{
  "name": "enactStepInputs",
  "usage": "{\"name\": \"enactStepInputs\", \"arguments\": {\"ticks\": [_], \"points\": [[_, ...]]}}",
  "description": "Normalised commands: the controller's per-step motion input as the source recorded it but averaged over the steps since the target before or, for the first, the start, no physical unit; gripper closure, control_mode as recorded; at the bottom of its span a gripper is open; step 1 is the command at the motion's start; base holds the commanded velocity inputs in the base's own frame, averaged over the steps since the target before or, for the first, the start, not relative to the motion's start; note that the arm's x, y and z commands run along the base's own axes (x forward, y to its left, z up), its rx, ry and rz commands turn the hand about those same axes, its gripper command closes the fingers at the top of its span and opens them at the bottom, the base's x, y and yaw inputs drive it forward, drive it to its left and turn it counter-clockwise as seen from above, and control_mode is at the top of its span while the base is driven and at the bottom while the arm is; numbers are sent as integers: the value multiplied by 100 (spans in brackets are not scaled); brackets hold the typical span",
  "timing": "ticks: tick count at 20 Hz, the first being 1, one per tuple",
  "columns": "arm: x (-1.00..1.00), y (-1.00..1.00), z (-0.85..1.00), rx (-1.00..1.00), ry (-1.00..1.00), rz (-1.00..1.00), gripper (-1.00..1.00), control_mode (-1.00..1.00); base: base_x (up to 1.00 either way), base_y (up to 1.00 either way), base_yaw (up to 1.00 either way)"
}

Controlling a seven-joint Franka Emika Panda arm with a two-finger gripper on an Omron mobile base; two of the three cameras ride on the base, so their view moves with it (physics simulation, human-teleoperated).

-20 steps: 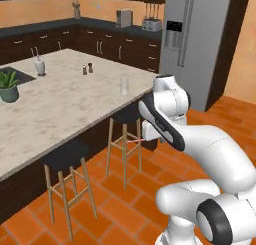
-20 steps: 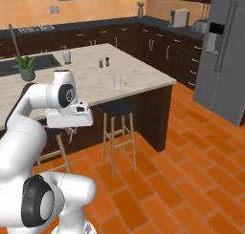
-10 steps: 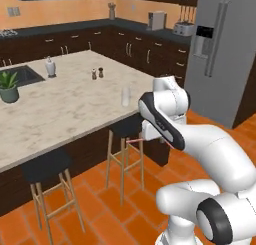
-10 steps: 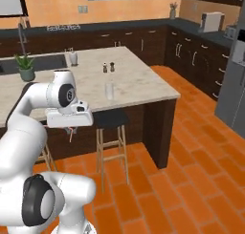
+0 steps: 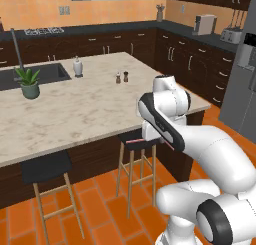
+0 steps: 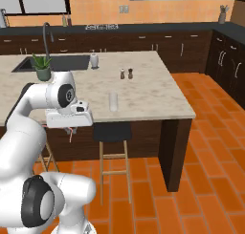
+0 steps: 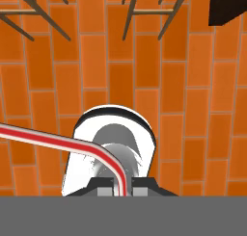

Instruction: Take a straw from the drawer in front and place it inside the glass cup on the dining counter.

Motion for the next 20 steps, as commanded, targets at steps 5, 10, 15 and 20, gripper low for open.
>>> {"name": "enactStepInputs", "arguments": {"ticks": [5, 10, 15, 20], "points": [[0, 0, 0, 0, 0, 0, 100, 100, 68, -34, 16], [0, 0, 0, 0, 0, 0, 100, 100, 76, -28, 12], [0, 0, 0, 0, 0, 0, 100, 100, 52, -38, 27], [0, 0, 0, 0, 0, 0, 100, 100, 66, -34, 28]]}}
